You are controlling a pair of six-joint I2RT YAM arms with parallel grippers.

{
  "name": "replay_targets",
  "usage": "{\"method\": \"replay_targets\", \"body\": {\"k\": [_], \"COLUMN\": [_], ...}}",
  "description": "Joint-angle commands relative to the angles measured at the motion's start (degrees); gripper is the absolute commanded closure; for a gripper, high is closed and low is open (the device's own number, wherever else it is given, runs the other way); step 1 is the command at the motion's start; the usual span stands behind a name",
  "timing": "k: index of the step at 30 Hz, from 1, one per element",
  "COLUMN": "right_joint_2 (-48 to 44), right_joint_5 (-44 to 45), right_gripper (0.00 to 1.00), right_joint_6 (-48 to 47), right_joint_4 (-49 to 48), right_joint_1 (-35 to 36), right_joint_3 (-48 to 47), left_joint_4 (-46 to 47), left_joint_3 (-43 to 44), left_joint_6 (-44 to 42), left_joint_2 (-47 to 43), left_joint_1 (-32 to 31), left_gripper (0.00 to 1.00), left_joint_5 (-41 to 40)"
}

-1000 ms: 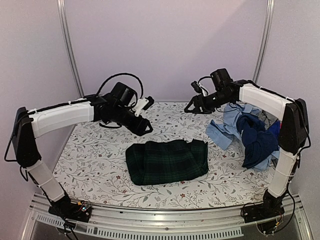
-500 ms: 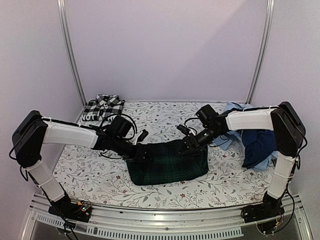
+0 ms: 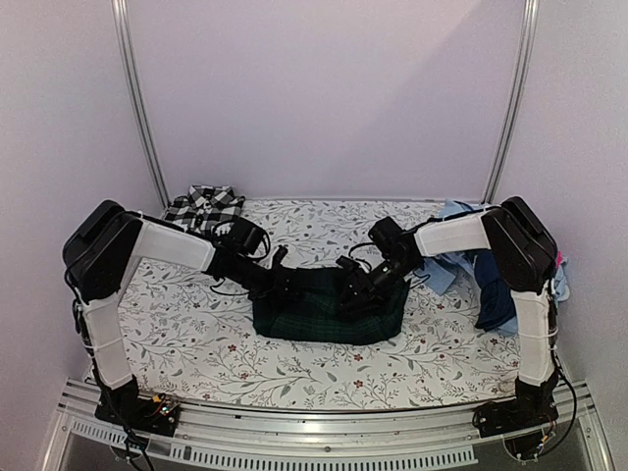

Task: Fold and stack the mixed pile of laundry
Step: Adjust the square-folded skirt at the center of the board.

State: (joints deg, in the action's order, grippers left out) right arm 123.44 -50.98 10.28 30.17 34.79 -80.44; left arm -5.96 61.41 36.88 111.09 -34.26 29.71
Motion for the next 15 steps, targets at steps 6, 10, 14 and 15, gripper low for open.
{"method": "replay_targets", "body": {"k": [6,10,14,15], "right_joint_2": [5.83,-1.30,-10.31,-12.02], "right_joint_5": [13.29,12.93,12.43,12.05], "right_gripper": [0.45,0.42,0.34,0.32], "right_joint_6": [-1.00,-2.06,1.63,2.58], "right_joint_4": [3.19,6.30,5.71,5.81], "right_joint_1": [-3.93,-3.94,-4.87,-5.57], "right_joint_3": [-13.83,-13.67,-6.45,-4.17], "left_joint_4": [-7.60,-5.52,-3.12,-1.21], "left_joint_3": [11.98,4.85,-5.30,-8.64], "left_joint_6": [-9.24,-7.21,-0.64,0.99], "left_joint_2": [-0.19,-11.77,-19.89,-21.72], "left_joint_1": [8.19,8.69,11.33,12.06], "left_gripper": [0.34,0.01,0.00,0.00], "left_joint_5": [-7.49,-8.79,-5.78,-4.11]}}
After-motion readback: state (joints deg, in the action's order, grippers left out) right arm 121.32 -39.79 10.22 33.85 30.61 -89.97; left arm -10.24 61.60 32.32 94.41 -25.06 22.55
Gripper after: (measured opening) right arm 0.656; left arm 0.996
